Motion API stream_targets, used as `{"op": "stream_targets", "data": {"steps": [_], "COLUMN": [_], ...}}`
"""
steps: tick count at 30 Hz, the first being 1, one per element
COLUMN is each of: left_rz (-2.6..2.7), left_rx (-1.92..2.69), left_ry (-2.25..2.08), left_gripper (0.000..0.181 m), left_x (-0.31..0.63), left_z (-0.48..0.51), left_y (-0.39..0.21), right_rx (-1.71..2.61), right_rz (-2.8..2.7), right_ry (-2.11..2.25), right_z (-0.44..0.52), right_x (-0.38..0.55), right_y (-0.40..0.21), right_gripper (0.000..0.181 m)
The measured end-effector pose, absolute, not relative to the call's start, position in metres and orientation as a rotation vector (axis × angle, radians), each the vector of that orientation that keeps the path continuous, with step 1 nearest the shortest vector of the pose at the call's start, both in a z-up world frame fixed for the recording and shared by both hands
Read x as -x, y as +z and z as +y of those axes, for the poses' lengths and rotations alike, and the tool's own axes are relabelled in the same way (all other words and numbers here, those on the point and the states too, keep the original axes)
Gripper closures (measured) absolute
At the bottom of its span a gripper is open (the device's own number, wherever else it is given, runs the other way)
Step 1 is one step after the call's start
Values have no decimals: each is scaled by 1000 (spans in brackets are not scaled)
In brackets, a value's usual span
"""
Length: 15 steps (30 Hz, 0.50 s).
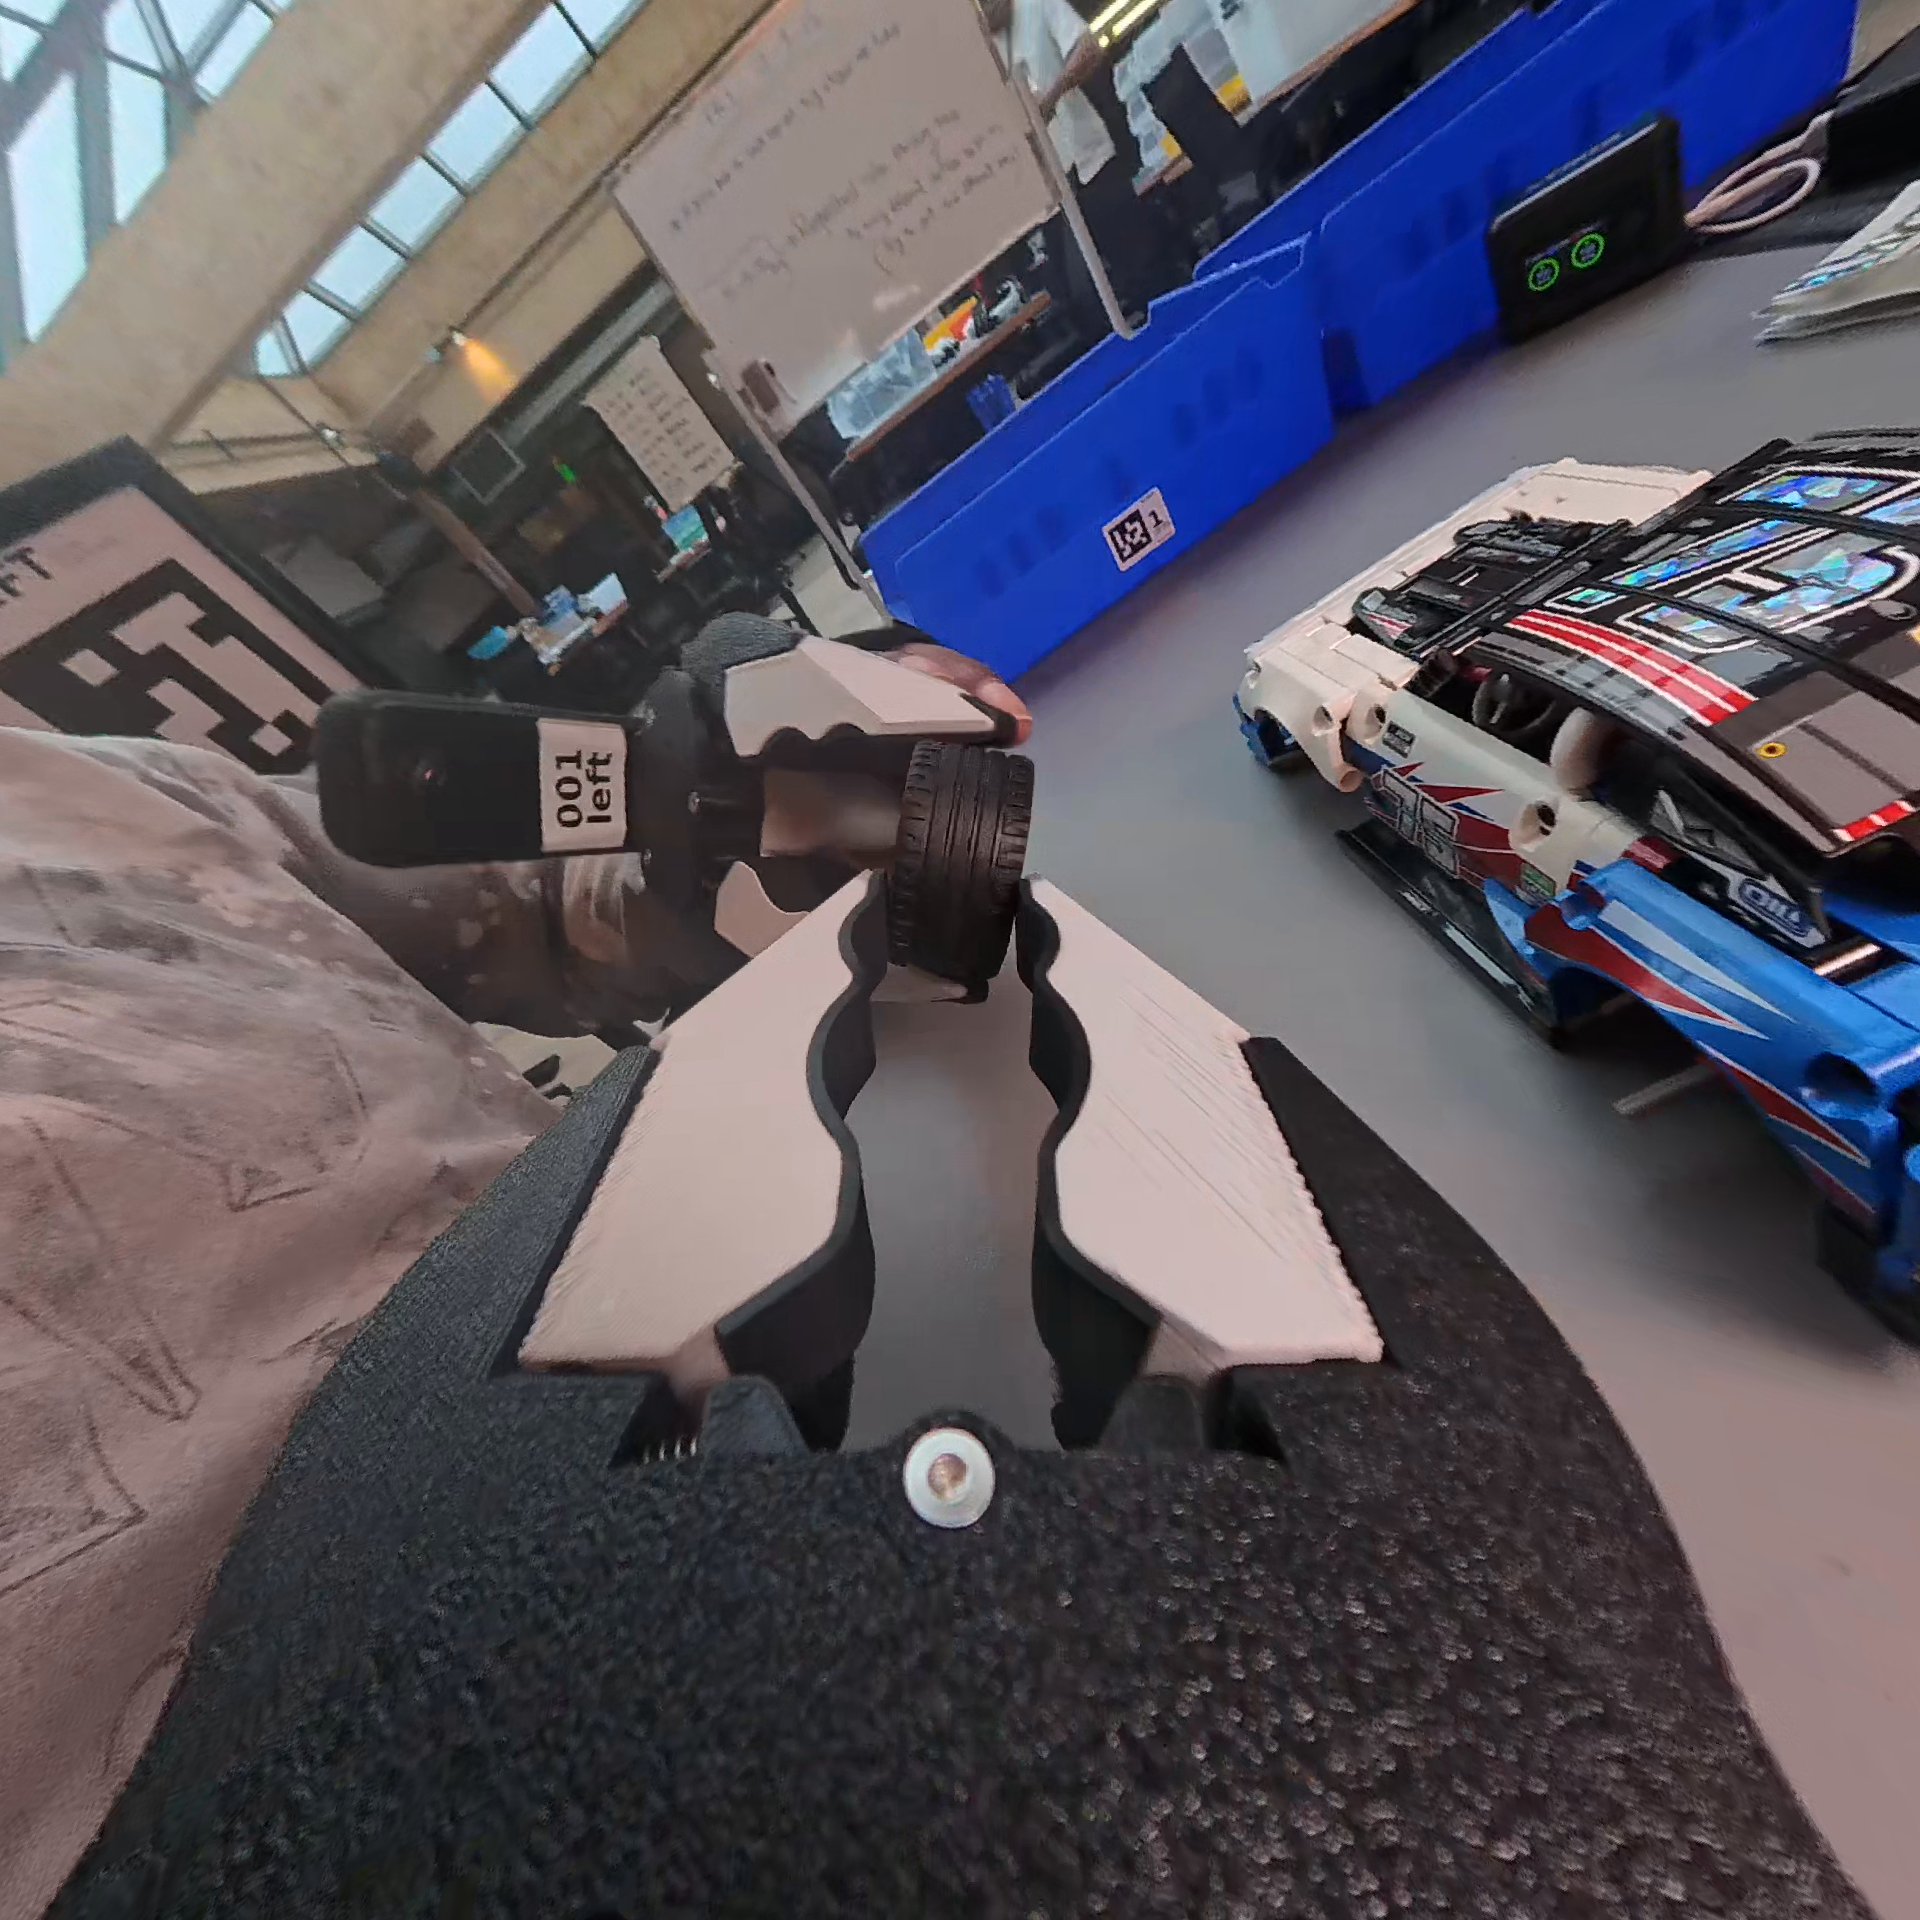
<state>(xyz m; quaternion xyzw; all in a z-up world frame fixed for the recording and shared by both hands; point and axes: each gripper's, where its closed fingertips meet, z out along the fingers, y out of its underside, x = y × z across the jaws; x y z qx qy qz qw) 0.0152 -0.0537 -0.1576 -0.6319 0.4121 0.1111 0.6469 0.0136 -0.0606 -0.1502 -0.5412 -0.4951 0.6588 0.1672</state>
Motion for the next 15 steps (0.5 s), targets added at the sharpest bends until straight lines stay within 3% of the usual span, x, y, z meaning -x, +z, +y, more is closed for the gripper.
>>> {"op": "stream_targets", "data": {"steps": [2,4,7,10,15], "left_rz": [871,761,612,596,542], "left_rx": [1563,1658,1653,1655,1633], "left_ry": [3,-357,-763,-897,-1002], "left_gripper": [117,111,127,149,157], "left_x": [-16,-20,-24,-31,-29], "left_z": [-54,-60,-70,-76,-80], "left_y": [-167,-168,-152,-148,-136], "right_rx": [1505,1490,1450,1422,1382], "right_rz": [-1377,-1364,-1411,-1405,-1422], "right_ry": [1949,1949,1922,1987,2008], "right_z": [-60,-57,-63,-72,-72], "right_x": [-18,-21,-23,-23,-26], "right_y": [-140,-134,-134,-131,-129], "right_gripper": [159,159,159,159,159]}}
